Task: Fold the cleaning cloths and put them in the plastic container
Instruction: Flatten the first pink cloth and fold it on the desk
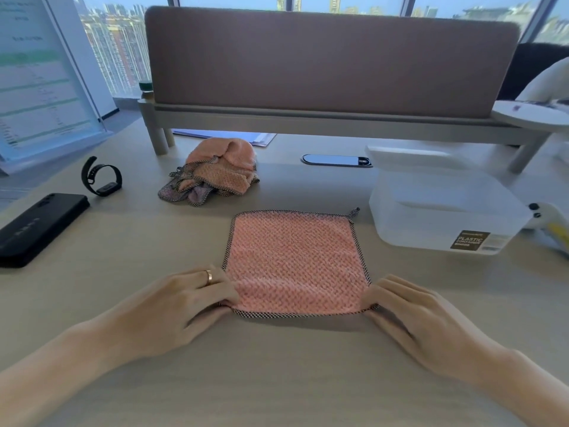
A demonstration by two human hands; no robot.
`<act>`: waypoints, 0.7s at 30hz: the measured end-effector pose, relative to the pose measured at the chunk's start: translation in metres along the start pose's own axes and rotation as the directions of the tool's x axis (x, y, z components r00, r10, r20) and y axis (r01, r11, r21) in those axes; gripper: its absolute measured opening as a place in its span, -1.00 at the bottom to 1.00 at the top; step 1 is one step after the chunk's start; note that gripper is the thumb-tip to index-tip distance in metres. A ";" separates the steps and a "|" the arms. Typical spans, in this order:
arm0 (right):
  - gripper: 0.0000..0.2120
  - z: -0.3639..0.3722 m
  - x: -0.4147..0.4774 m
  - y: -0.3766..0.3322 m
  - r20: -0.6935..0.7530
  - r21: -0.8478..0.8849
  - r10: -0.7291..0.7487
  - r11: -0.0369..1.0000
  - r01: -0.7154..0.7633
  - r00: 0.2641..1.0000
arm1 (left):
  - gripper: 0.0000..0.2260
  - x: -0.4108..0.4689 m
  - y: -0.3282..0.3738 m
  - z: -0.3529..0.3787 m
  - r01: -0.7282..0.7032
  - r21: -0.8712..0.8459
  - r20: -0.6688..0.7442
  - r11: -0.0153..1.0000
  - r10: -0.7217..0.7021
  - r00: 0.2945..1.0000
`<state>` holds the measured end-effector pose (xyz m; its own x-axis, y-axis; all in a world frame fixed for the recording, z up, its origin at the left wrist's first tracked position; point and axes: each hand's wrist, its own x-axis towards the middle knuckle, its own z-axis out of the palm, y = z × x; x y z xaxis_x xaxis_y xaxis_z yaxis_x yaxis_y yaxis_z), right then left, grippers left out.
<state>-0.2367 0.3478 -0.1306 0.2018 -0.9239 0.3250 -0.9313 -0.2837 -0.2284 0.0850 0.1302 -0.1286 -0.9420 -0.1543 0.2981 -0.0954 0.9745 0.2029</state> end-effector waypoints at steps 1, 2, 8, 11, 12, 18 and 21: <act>-0.83 0.000 -0.001 -0.001 -0.016 0.011 0.026 1.000 -0.026 1.000 | -0.86 -0.001 0.000 0.000 0.019 0.007 0.000 1.000 -0.019 1.000; -0.82 0.000 0.000 -0.001 -0.033 0.021 0.058 0.998 -0.057 0.998 | -0.84 -0.001 -0.001 0.000 0.039 0.020 -0.001 0.999 -0.039 0.999; -0.92 -0.014 0.020 0.003 -0.152 0.186 0.244 0.959 -0.214 0.958 | -0.86 0.020 0.002 -0.015 0.257 -0.179 -0.091 0.950 -0.276 0.957; -0.89 -0.028 0.051 0.011 -0.228 0.356 0.370 0.893 -0.276 0.901 | -0.89 0.044 0.000 -0.036 0.334 -0.599 -0.163 0.728 -0.519 0.839; -0.86 -0.031 0.065 0.015 -0.250 0.432 0.430 0.852 -0.298 0.868 | -0.86 0.053 -0.005 -0.040 0.325 -0.701 -0.166 0.635 -0.589 0.791; -0.83 -0.015 0.137 0.046 -0.245 0.361 0.627 0.767 -0.530 0.739 | -0.90 0.096 -0.056 -0.016 0.522 -0.763 -0.021 0.381 -0.821 0.570; -0.83 0.010 0.144 0.057 -0.159 0.347 0.704 0.696 -0.629 0.692 | -0.90 0.099 -0.074 0.005 0.655 -0.623 -0.042 0.428 -0.854 0.518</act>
<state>-0.2579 0.1959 -0.1062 -0.5643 -0.7984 0.2099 -0.6699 0.2943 -0.6816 -0.0034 0.0433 -0.1192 -0.3928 -0.9194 0.0199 -0.4577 0.2142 0.8629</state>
